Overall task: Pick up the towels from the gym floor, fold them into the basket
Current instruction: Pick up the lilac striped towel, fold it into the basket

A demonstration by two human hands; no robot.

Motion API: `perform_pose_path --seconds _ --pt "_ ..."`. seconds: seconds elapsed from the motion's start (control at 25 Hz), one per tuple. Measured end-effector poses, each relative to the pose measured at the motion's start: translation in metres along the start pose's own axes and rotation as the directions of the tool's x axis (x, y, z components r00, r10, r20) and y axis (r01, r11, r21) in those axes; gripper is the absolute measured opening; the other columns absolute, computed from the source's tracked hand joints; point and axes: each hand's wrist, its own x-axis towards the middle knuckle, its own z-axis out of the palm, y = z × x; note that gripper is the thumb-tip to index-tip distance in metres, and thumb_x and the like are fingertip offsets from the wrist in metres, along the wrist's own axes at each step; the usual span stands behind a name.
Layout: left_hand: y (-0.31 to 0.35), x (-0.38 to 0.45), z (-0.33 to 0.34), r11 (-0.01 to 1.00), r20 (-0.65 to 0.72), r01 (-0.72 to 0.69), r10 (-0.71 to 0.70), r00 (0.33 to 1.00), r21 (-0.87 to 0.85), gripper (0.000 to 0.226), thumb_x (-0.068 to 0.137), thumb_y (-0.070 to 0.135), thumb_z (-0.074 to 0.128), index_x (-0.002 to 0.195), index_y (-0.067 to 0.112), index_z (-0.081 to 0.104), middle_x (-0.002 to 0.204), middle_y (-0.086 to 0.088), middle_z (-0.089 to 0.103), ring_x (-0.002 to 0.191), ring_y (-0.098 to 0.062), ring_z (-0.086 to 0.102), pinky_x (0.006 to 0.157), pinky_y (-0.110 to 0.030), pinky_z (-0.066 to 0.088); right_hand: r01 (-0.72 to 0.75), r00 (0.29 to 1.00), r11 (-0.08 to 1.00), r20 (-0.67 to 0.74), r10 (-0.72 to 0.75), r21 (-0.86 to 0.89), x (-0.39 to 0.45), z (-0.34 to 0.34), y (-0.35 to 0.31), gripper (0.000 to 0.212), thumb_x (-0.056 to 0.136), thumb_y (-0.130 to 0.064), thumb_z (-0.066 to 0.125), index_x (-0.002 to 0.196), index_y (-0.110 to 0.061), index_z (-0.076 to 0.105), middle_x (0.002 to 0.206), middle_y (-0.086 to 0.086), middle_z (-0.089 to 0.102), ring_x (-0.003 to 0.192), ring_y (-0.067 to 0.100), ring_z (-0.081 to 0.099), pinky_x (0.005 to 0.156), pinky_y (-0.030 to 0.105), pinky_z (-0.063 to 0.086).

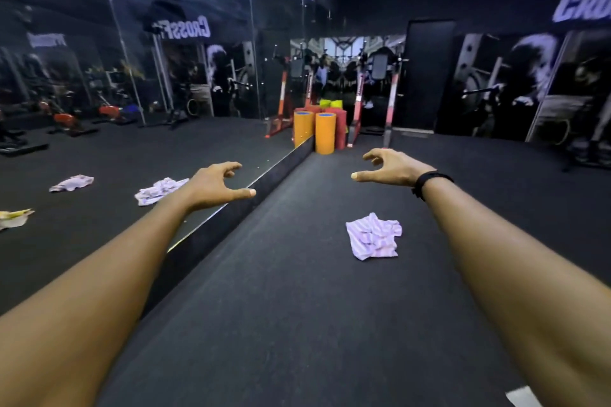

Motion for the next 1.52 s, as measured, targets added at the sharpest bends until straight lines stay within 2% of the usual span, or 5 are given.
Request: perform_pose_path --seconds 0.24,0.44,0.76,1.24,1.52 --pt "0.066 0.143 0.062 0.996 0.072 -0.063 0.067 0.995 -0.066 0.081 0.074 0.050 0.075 0.143 0.022 0.042 0.140 -0.004 0.052 0.129 -0.018 0.048 0.107 -0.032 0.035 -0.123 0.992 0.992 -0.028 0.122 -0.016 0.078 -0.059 0.093 0.079 0.074 -0.061 0.069 0.138 -0.023 0.045 0.141 0.003 0.049 0.129 0.018 0.046 0.105 0.032 0.036" --pt "0.102 0.246 0.099 0.989 0.120 -0.117 0.127 0.985 -0.090 0.084 0.070 0.057 0.074 0.142 0.027 0.042 0.141 -0.002 0.051 0.129 -0.020 0.048 0.109 -0.037 0.038 -0.177 0.981 0.984 -0.081 0.175 -0.012 0.141 -0.096 0.151 0.075 0.075 -0.061 0.068 0.137 -0.025 0.046 0.141 0.001 0.048 0.130 0.017 0.045 0.106 0.033 0.035" --pt "0.104 0.417 0.159 0.982 0.165 -0.160 0.175 0.971 -0.104 0.085 0.072 0.056 0.073 0.144 0.025 0.040 0.142 -0.005 0.050 0.129 -0.023 0.048 0.109 -0.040 0.038 -0.232 0.969 0.972 -0.100 0.227 -0.044 0.279 -0.100 0.230 0.072 0.076 -0.060 0.069 0.135 -0.023 0.050 0.139 0.002 0.051 0.128 0.017 0.047 0.104 0.033 0.036" --pt "0.125 0.747 0.212 0.958 0.213 -0.197 0.241 0.947 -0.208 0.082 0.074 0.055 0.072 0.143 0.023 0.042 0.141 -0.005 0.050 0.127 -0.023 0.049 0.105 -0.040 0.038 -0.329 0.927 0.944 -0.192 0.321 -0.007 0.553 -0.145 0.315 0.069 0.075 -0.062 0.068 0.131 -0.026 0.052 0.136 0.000 0.053 0.126 0.017 0.049 0.103 0.035 0.040" --pt "0.161 0.881 0.295 0.953 0.285 -0.199 0.261 0.922 -0.230 0.082 0.072 0.054 0.074 0.142 0.024 0.043 0.140 -0.005 0.050 0.128 -0.022 0.048 0.102 -0.036 0.039 -0.373 0.912 0.928 -0.182 0.369 0.008 0.665 -0.155 0.419 0.068 0.076 -0.060 0.068 0.132 -0.024 0.052 0.134 0.001 0.053 0.122 0.018 0.050 0.097 0.032 0.040"
